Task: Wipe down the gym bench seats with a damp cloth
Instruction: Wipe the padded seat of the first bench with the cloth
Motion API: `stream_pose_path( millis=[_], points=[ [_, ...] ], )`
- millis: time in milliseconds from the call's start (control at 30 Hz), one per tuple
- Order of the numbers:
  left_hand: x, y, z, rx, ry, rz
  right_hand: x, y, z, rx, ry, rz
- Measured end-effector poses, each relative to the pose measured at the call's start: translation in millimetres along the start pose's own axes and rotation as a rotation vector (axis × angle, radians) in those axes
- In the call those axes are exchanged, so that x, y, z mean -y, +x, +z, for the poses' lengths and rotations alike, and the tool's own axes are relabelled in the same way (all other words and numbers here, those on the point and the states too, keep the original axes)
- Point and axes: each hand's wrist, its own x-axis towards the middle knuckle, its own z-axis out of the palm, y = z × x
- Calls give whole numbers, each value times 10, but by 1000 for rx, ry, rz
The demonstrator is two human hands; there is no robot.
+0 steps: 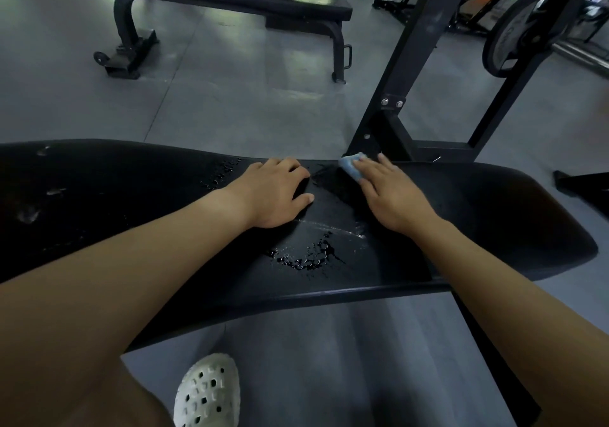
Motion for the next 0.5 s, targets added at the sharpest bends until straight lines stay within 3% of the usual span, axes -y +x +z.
stream_pose_path(
  millis=[133,367,500],
  points=[
    [8,-6,8,14,-5,-14,-77,35,33,-15,20,159],
    [-3,25,40,-6,-17,-27,430,-106,145,44,19,-135],
    [5,24,47,-16,-7,-40,362,-104,96,70,24,-164]
  ],
)
